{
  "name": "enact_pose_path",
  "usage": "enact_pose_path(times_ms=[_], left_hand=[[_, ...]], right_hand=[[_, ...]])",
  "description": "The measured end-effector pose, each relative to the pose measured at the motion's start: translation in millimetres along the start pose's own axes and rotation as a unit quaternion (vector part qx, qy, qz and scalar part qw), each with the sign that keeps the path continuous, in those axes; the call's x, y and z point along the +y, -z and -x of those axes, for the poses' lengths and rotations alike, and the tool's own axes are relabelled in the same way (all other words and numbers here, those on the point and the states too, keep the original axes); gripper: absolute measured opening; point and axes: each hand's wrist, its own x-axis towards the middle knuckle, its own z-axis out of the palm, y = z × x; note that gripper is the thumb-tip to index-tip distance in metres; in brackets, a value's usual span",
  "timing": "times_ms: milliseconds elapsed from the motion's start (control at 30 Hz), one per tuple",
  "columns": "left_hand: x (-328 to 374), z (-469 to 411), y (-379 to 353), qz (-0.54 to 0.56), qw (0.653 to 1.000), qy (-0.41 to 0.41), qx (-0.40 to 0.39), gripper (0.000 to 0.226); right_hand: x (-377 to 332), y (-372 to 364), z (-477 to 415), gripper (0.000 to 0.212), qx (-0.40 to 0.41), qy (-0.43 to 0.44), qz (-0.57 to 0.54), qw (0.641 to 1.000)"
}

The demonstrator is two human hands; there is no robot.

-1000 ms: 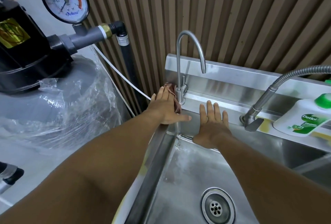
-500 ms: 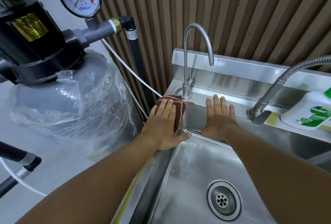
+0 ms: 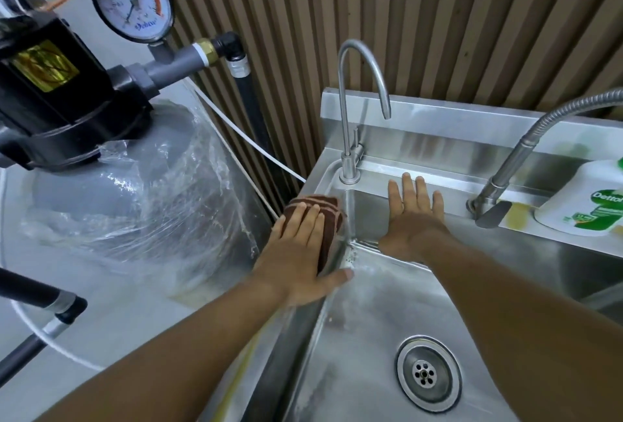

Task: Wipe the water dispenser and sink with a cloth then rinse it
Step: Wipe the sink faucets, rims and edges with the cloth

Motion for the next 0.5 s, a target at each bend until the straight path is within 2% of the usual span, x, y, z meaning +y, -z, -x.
enact_pose_path(times_ms=[233,367,500], left_hand=[[8,-85,27,0.002,1.0,0.027,0.0,0.12],[9,-70,22,0.012,1.0,0.025,0.015,0.114],[6,-22,4,-0.008,0.999,0.012,0.042,0.092]], right_hand=[[4,1,2,0.11,-0.016,0.011,-0.011,1.0],[6,1,3,0.111,-0.018,0.025,-0.018,0.999],[7,4,3,0.111,-0.021,0.035,-0.018,0.999]])
